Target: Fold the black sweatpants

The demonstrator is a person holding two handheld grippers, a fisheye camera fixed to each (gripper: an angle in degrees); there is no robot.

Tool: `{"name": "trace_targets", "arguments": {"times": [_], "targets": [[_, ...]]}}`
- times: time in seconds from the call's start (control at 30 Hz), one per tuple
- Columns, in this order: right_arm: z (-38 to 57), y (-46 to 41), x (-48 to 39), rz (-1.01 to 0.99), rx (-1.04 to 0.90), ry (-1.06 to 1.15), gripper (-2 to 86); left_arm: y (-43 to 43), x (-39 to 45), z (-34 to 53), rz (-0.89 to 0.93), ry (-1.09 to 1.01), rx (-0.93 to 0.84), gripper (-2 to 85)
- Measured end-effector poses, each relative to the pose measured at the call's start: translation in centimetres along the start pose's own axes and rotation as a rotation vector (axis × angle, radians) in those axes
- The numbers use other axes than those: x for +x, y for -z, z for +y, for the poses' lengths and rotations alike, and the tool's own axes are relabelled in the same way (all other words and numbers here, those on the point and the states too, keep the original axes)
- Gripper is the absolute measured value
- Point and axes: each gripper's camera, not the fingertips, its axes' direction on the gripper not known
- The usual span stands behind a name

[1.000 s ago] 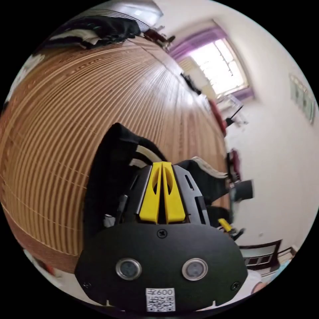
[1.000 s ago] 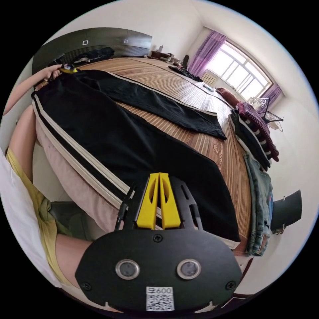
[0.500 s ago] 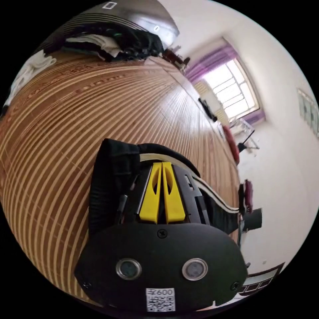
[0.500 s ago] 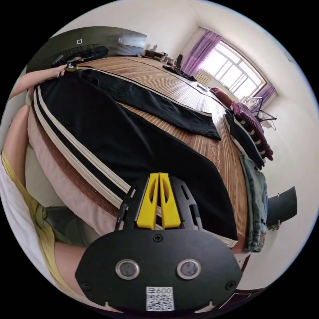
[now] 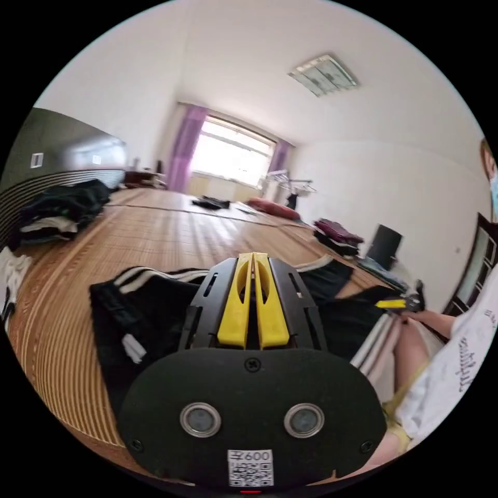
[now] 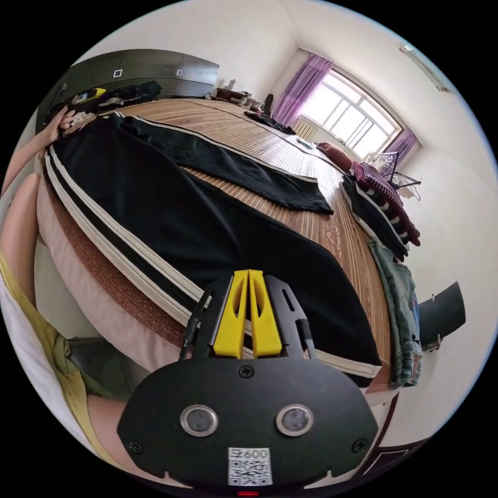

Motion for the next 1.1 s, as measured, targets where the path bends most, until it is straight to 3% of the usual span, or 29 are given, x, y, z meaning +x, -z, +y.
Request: {"name": "trace_targets", "arguments": {"times": [0.17,0.23,0.33,0.37,0.4,0.5,0.6,0.67,0.73,0.83,1.0,1.1], "targets": [[1.1,1.9,4.3,-0.183,0.08,-0.278,-0.8,-1.8,7.7,1.9,0.049,0.031,-0.059,0.2],[1.3,3.0,3.8,-0.225,0.103,-0.264,-0.8,-5.1,8.7,2.9,0.05,0.034,-0.208,0.2],[1.2,5.3,2.2,-0.35,0.123,-0.153,-0.7,-12.9,8.9,6.5,0.044,0.06,-0.597,0.2],[1.2,6.3,2.2,-0.382,0.119,-0.134,-0.5,-16.2,8.8,8.8,-0.029,0.045,-0.809,0.2],[1.1,6.7,2.4,-0.393,0.107,-0.13,-0.5,-17.2,9.4,10.2,-0.047,-0.023,-0.84,0.2],[2.6,11.6,5.7,-0.33,0.269,-0.277,1.1,-16.9,9.5,11.2,-0.063,-0.002,-0.834,0.1],[4.3,16.4,10.0,-0.102,0.424,-0.424,5.8,-17.0,9.9,11.6,-0.091,-0.071,-0.904,0.1],[4.2,16.2,13.7,-0.052,0.341,-0.461,7.6,-16.6,9.8,11.6,-0.134,-0.131,-0.952,0.1],[3.6,14.7,15.8,-0.132,0.248,-0.446,8.6,-15.9,8.7,11.7,-0.18,-0.136,-0.997,0.1],[2.7,12.7,16.1,-0.191,0.172,-0.423,11.3,-13.5,5.1,12.1,-0.163,-0.037,-0.966,0.2],[0.4,8.6,13.3,-0.225,0.047,-0.349,11.0,-8.3,-1.1,14.5,-0.107,0.147,-0.783,0.2],[-1.5,6.8,9.5,-0.146,-0.049,-0.187,5.1,-5.8,-3.0,16.2,-0.077,0.2,-0.667,0.2]]}}
